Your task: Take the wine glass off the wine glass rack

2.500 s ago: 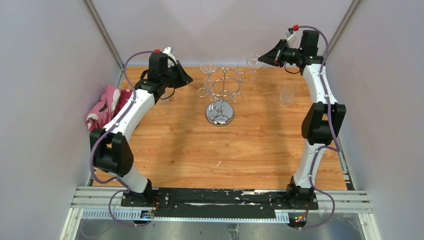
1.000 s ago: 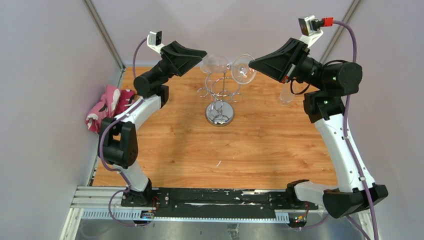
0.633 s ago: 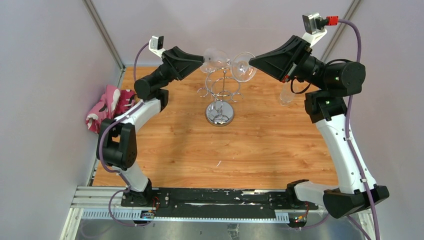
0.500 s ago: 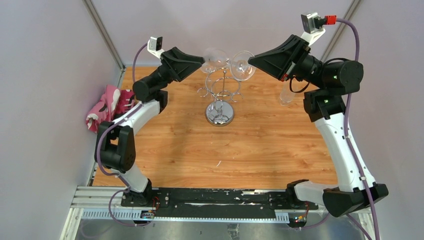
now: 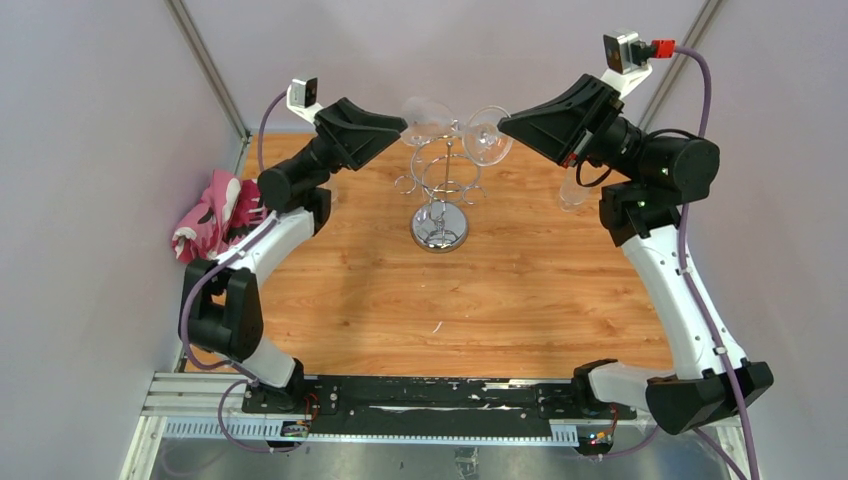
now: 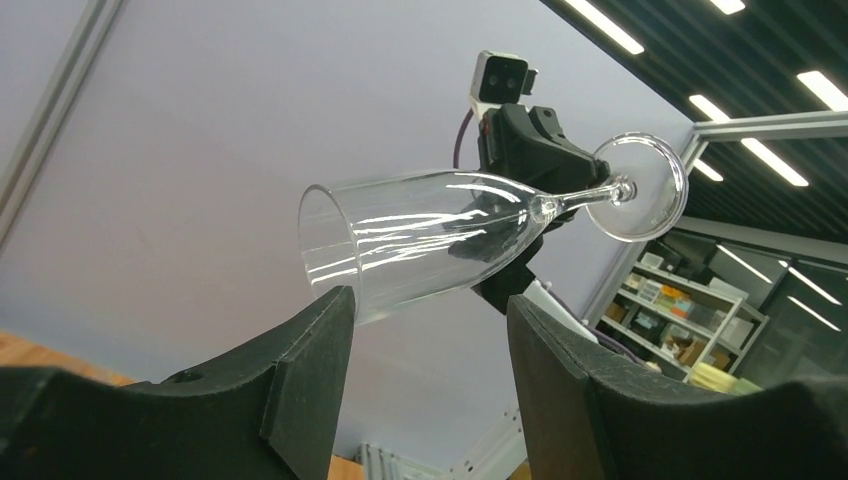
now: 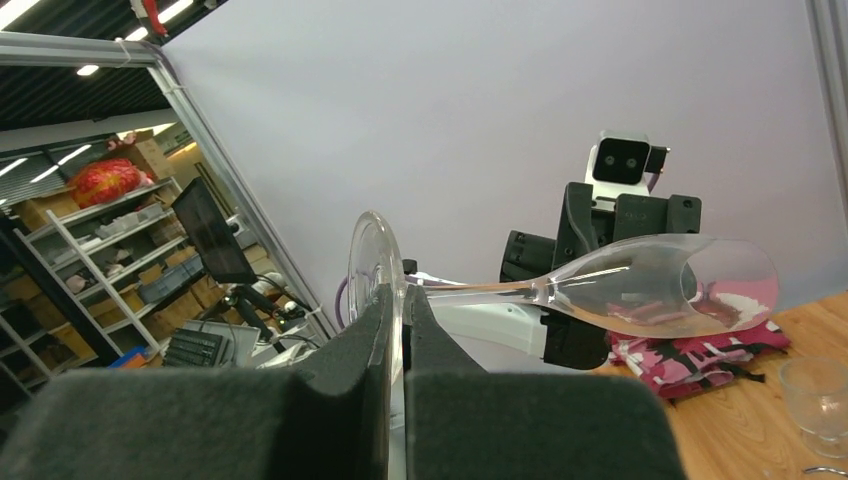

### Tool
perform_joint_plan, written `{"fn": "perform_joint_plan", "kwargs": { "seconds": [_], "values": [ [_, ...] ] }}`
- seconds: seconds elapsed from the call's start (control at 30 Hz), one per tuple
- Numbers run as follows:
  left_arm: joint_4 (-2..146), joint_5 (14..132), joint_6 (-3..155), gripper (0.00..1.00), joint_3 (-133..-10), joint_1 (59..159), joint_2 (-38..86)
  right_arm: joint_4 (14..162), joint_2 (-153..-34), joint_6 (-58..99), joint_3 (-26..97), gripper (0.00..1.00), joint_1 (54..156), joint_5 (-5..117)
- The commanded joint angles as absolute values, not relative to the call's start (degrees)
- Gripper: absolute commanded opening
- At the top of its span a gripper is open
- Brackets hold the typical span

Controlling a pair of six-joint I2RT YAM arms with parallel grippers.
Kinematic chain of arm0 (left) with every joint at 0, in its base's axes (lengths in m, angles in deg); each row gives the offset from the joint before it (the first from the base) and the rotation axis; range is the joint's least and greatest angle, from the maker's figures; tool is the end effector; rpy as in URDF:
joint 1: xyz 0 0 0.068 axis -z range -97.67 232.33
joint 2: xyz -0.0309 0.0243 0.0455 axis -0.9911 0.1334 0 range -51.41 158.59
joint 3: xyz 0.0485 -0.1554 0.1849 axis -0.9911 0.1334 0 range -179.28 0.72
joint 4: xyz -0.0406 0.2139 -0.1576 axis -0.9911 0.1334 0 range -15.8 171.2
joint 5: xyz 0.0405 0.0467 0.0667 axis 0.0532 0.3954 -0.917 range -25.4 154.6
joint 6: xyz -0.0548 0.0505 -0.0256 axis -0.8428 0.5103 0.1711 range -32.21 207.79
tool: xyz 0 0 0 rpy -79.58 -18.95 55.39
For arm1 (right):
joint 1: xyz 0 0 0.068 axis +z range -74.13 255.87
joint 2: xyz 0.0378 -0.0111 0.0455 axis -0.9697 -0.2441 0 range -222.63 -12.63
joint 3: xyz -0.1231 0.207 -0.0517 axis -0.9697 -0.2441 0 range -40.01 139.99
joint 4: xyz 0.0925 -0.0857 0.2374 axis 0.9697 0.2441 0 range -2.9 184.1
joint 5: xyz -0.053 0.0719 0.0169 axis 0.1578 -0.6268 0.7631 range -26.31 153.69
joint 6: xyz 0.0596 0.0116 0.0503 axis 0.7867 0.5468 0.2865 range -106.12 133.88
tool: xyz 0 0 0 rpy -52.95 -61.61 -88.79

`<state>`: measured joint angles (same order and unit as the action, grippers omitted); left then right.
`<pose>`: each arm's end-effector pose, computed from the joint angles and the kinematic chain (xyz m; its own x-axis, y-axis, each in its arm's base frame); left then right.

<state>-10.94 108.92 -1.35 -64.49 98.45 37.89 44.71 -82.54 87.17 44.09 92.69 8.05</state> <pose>0.3054 -0.1375 0.4087 -0.5108 -0.5971 -0.6186 0.8484 -0.2339 -0.4748 0.2049 0.1203 0.5495 -0.3437 0.4609 -0.8182 -0.9373 -0.1138 0.3295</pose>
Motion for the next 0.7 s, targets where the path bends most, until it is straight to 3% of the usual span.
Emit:
{"fn": "perform_joint_plan", "kwargs": {
  "seconds": [0.0,0.37,0.67],
  "values": [
    [-16.9,109.9,-1.2,0.61,-63.4,100.5,30.5,35.7,-84.4,93.0,38.6,0.0,93.5,9.0],
    [-16.8,109.6,-1.3,0.58,-58.9,100.5,18.4,5.6,-92.5,118.2,31.6,0.0,94.1,9.7],
    [-16.7,110.2,-2.5,0.57,-56.7,100.6,14.3,17.4,-90.9,111.7,31.5,0.0,99.1,5.6]
  ]
}}
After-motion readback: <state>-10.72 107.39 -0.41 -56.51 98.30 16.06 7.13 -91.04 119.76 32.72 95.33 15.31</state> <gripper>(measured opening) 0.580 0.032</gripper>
